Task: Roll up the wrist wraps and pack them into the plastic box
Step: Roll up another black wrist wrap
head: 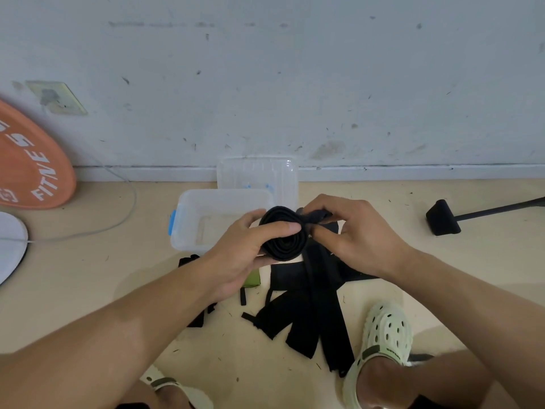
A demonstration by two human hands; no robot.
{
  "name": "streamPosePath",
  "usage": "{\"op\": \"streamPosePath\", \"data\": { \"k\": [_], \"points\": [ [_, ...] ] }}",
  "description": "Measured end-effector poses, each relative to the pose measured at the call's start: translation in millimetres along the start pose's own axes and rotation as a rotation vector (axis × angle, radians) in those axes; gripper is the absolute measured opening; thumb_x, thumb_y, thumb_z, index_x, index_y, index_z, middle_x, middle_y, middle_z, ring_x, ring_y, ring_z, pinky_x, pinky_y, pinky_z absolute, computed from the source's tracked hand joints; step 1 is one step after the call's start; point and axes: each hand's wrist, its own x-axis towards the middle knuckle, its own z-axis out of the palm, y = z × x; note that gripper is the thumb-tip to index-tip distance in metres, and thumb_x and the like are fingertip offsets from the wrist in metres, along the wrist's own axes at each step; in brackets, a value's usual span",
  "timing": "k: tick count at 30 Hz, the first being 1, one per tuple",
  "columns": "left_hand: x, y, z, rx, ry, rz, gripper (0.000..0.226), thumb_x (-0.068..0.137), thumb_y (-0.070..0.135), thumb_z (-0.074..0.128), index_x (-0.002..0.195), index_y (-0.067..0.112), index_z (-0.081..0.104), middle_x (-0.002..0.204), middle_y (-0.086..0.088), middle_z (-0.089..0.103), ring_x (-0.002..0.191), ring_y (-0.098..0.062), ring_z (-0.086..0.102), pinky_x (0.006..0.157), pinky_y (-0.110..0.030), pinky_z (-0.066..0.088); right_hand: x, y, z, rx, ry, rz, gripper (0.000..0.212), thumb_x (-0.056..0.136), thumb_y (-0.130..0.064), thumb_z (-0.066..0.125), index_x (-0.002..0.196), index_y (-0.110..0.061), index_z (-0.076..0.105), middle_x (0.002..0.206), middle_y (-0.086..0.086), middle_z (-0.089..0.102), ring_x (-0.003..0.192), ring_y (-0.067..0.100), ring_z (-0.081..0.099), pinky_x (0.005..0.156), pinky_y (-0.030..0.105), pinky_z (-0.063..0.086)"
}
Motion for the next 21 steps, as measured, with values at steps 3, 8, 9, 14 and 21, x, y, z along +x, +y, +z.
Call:
{"op": "streamPosePath", "data": {
  "k": [3, 8, 9, 14, 21],
  "points": [
    [3, 0, -2, -0.035, 0.034, -0.003, 0.083, 0.066, 0.032, 0.095, 0.138, 0.017, 0.058, 0.123, -0.007, 0.074, 0.109, -0.023, 0.074, 0.094, -0.042, 0.061, 1, 0, 2, -0.006, 0.029, -0.004, 0.010, 0.094, -0.011, 0.071, 0.099, -0.019, 0.072, 0.087, -0.013, 0.073, 0.088, 0.012, 0.070, 0.076, 0.010, 0.045],
    [2, 5, -2, -0.149, 0.020, 0.009, 0.073, 0.069, 0.023, 0.088, 0.136, 0.010, 0.060, 0.119, -0.012, 0.076, 0.103, -0.028, 0.076, 0.090, -0.044, 0.062, 6, 3, -8, 0.000, 0.097, 0.037, 0.008, 0.095, -0.015, 0.073, 0.090, -0.021, 0.069, 0.079, -0.007, 0.071, 0.080, 0.012, 0.068, 0.078, 0.009, 0.045],
    [1, 6, -2, -0.183, 0.028, 0.009, 0.073, 0.068, 0.022, 0.086, 0.134, 0.007, 0.061, 0.117, -0.013, 0.076, 0.100, -0.030, 0.077, 0.088, -0.044, 0.063, 7, 3, -10, -0.013, 0.095, 0.050, 0.009, 0.095, -0.016, 0.073, 0.090, -0.022, 0.069, 0.080, -0.007, 0.071, 0.082, 0.013, 0.067, 0.077, 0.010, 0.044],
    [1, 16, -9, -0.332, 0.067, 0.009, 0.059, 0.068, 0.017, 0.081, 0.123, 0.001, 0.066, 0.098, -0.010, 0.077, 0.098, -0.037, 0.076, 0.087, -0.047, 0.064, 7, 15, -20, -0.099, 0.108, 0.158, 0.006, 0.096, -0.035, 0.068, 0.094, -0.039, 0.064, 0.083, 0.000, 0.073, 0.080, 0.028, 0.067, 0.078, 0.043, 0.054],
    [1, 13, 1, -0.415, 0.099, -0.018, 0.039, 0.073, 0.019, 0.081, 0.109, 0.005, 0.074, 0.104, -0.016, 0.077, 0.100, -0.035, 0.076, 0.083, -0.044, 0.065, -5, -6, 10, -0.082, 0.159, 0.080, 0.021, 0.095, -0.023, 0.071, 0.086, -0.039, 0.062, 0.091, -0.024, 0.069, 0.074, 0.007, 0.063, 0.064, 0.020, 0.045]
  ]
}}
